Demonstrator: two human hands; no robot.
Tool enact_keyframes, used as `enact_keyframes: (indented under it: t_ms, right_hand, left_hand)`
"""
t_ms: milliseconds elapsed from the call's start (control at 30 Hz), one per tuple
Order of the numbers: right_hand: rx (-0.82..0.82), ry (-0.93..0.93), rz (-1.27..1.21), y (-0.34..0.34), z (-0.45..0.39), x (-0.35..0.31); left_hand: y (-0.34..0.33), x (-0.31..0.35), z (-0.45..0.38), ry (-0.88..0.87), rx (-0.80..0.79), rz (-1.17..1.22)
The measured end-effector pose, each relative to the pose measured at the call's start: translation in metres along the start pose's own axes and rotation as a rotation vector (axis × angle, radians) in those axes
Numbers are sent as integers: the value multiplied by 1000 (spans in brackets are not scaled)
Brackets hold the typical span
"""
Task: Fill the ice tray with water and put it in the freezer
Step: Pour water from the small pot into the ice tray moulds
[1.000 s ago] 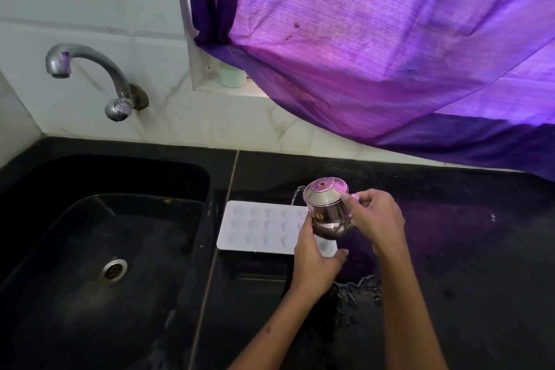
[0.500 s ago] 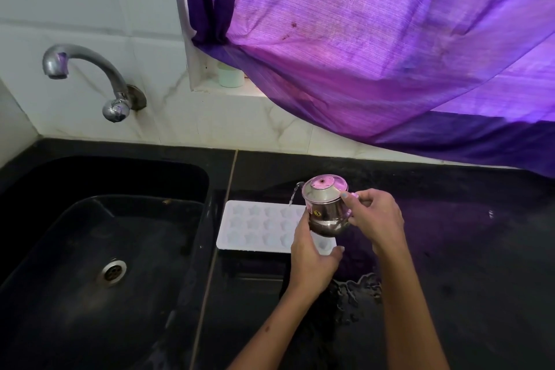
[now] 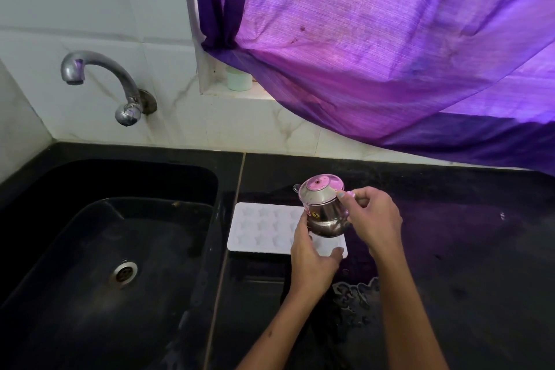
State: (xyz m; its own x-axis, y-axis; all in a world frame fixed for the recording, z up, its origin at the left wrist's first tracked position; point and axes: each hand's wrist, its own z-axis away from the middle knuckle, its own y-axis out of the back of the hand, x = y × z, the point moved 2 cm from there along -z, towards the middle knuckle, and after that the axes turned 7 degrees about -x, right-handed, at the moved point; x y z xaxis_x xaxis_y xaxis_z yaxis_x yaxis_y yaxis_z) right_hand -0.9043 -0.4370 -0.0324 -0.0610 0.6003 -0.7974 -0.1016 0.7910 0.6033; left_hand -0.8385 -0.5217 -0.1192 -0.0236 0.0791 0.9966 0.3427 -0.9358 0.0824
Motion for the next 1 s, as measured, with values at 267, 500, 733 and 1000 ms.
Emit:
enact_keyframes:
  t_ms: [267, 500, 733, 1000]
  right_hand:
    - [19, 15, 74, -12, 1, -9]
    - [39, -2, 89, -20, 2, -8]
    - [74, -47, 51, -25, 8, -6]
    - [80, -89, -27, -26, 19, -2]
  left_hand:
    - [8, -5, -2, 31, -16, 37]
    - [15, -12, -8, 41, -23, 66]
    - [21, -13, -8, 29, -39, 67]
    - [31, -8, 1, -12, -50, 41]
